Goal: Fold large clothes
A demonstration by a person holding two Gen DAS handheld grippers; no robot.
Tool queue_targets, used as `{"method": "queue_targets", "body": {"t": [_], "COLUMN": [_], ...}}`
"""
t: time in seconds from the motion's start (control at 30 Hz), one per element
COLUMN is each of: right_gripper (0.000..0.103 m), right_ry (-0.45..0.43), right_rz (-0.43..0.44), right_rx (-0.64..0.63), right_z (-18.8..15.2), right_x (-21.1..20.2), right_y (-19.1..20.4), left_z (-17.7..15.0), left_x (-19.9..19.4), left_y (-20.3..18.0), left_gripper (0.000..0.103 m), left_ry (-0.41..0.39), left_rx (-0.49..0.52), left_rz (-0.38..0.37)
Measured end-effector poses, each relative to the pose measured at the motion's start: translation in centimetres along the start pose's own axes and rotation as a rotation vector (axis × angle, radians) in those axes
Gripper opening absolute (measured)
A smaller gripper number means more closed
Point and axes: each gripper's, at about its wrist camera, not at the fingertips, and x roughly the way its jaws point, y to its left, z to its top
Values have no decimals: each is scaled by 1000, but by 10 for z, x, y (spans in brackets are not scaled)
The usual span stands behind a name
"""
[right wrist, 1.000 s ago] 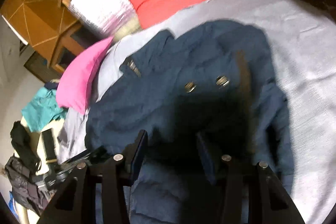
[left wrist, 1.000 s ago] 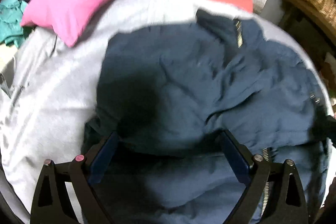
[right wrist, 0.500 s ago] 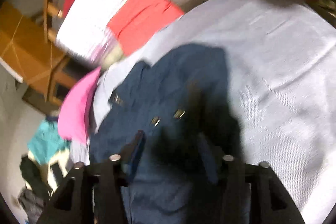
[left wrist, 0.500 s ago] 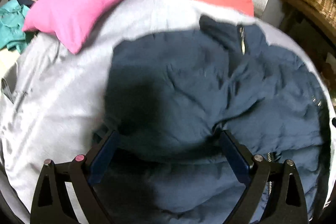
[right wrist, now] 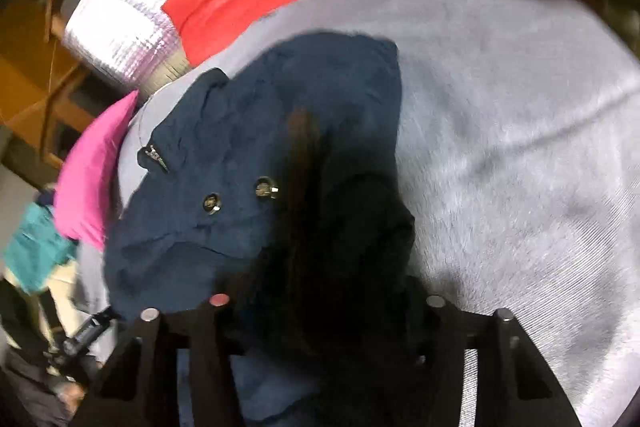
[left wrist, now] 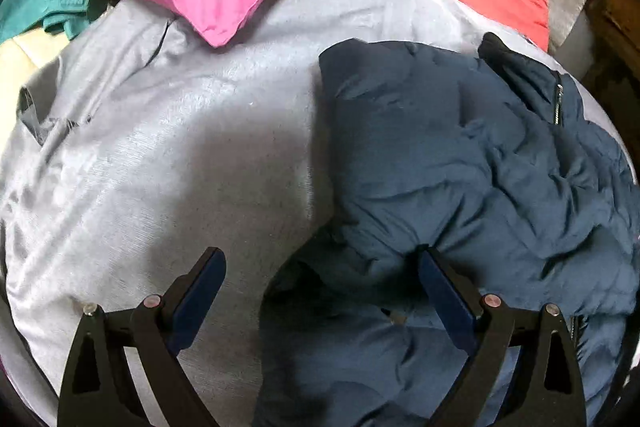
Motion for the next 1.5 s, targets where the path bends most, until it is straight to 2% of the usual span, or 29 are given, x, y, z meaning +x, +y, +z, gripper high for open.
{"method": "queue_targets", "body": {"t": [0.1, 0.13, 0.23, 0.3, 0.37, 0.43, 0.67, 0.83, 1.03, 1.2, 1.33, 1.5], "right_gripper": [51, 51, 54, 54, 56, 63, 64, 64, 69, 71, 72, 74], "right_ry": [-67, -72, -15, 8, -7, -36, -108, -133, -166, -152, -144, -135], "right_rz": [19, 16, -41, -24, -16, -11, -14, 10, 67, 106, 131, 164], "right_rx": [-37, -47, -34, 2, 11, 18, 18, 9, -30, -65, -75, -38], "right_z": [-3, -4, -7, -7, -5, -5, -8, -17, -42, -70, -99, -134], "right_x": [-18, -19, 1, 6, -4, -16, -52, -71, -95, -108, -120, -137], "right_y": [10, 11, 2, -5, -4, -5, -19, -28, -30, -31, -37, -55], "left_z": [2, 1, -1, 0, 2, 1, -23, -57, -110, -159, -198, -232], "left_x": [-17, -17, 2, 7, -1, -15, -44, -61, -90, -111, -119, -129], "left_y": [-9, -13, -14, -6, -4, -2, -4, 6, 39, 59, 68, 68], "left_gripper": [97, 97, 97, 97, 97, 97, 97, 97, 97, 97, 97, 97], "left_ry": [-70, -75, -7, 22, 7, -33, -75, -95, -104, -106, -86, -75], "left_rx": [41, 65, 100, 59, 51, 63, 122, 168, 135, 133, 145, 172], "left_rz": [-7, 21, 87, 52, 37, 41, 47, 63, 22, 8, -47, -120]}}
